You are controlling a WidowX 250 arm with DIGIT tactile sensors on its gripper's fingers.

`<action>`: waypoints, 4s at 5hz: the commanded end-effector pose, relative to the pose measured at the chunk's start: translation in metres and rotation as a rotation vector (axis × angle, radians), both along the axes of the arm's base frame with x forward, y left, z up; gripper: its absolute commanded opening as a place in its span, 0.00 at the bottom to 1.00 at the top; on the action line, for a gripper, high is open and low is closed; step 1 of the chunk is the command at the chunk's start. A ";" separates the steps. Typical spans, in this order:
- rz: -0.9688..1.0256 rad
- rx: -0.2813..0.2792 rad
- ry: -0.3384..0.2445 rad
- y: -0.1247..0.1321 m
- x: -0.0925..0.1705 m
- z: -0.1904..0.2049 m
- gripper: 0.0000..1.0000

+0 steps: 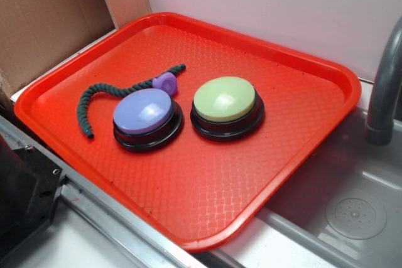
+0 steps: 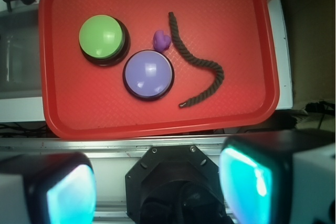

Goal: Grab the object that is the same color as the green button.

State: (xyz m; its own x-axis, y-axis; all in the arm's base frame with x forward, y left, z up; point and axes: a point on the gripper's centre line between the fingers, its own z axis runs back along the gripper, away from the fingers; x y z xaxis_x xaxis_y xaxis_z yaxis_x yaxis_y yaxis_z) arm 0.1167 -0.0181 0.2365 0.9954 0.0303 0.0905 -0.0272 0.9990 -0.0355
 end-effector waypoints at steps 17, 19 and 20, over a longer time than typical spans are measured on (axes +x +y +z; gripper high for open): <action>0.840 0.045 -0.045 0.110 0.057 -0.215 0.00; 0.566 -0.017 -0.083 0.085 0.074 -0.114 0.00; 0.442 -0.021 -0.092 0.063 0.071 -0.070 0.00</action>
State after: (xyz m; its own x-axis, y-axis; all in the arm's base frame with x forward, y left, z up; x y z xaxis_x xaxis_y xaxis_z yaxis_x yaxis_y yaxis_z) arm 0.1885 0.0379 0.1541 0.8826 0.4519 0.1298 -0.4456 0.8920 -0.0758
